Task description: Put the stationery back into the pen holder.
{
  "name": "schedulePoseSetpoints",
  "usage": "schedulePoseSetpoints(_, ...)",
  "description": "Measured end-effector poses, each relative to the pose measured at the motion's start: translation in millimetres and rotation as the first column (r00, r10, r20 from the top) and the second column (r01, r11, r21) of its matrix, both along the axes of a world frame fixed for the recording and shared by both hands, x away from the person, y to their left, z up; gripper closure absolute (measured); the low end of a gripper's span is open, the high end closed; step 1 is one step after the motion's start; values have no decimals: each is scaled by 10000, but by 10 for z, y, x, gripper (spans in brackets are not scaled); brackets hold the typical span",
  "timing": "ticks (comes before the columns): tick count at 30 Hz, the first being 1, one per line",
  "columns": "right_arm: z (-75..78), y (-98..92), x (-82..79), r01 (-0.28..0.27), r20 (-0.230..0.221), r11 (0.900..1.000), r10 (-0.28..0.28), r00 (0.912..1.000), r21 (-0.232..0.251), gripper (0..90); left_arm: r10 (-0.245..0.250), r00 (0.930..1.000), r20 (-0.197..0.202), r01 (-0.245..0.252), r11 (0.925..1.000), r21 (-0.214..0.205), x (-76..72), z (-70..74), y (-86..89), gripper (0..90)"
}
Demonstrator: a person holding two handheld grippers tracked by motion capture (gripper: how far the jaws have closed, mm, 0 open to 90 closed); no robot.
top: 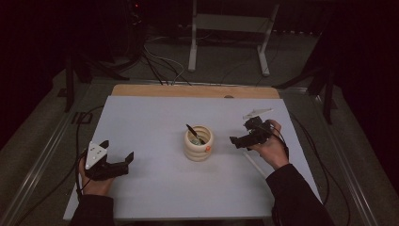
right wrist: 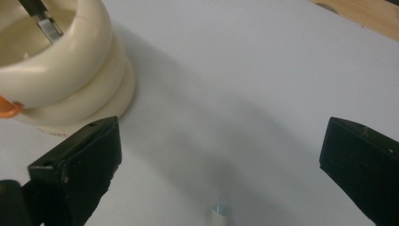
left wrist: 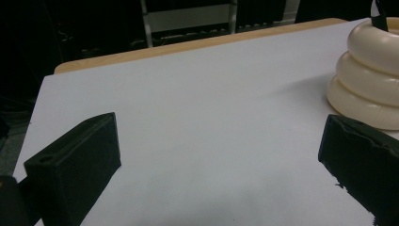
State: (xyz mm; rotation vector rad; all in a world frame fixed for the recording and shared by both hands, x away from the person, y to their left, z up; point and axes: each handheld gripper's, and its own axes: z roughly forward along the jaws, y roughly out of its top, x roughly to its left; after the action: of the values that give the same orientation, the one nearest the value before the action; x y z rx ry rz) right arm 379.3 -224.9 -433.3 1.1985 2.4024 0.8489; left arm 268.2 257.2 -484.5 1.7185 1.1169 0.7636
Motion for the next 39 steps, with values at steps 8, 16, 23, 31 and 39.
schedulePoseSetpoints(8, -79, -73, -45, 82, -234, 9997, -88, 9997, -233, 0, 10, 10000, 8, -10, 10000, -9, -1, 1, 1, 1)
schedulePoseSetpoints(16, -195, -174, -73, 261, -563, 9987, -285, 9980, -435, 16, 0, 10000, -7, 0, 10000, 6, 0, 0, -3, 1)
schedulePoseSetpoints(23, -259, -243, -60, 436, -872, 9970, -491, 9950, -643, 33, 1, 10000, -12, -1, 10000, 8, 3, -1, -4, 1)
schedulePoseSetpoints(31, -332, -228, -55, 248, -1134, 9942, -368, 9929, -1051, 72, 17, 10000, 4, -17, 10000, 11, 0, 3, -1, 1)
schedulePoseSetpoints(39, -411, -219, -68, 75, -1442, 9886, -294, 9891, -1503, 219, 18, 10000, -7, -18, 10000, 3, 0, 3, 1, 1)
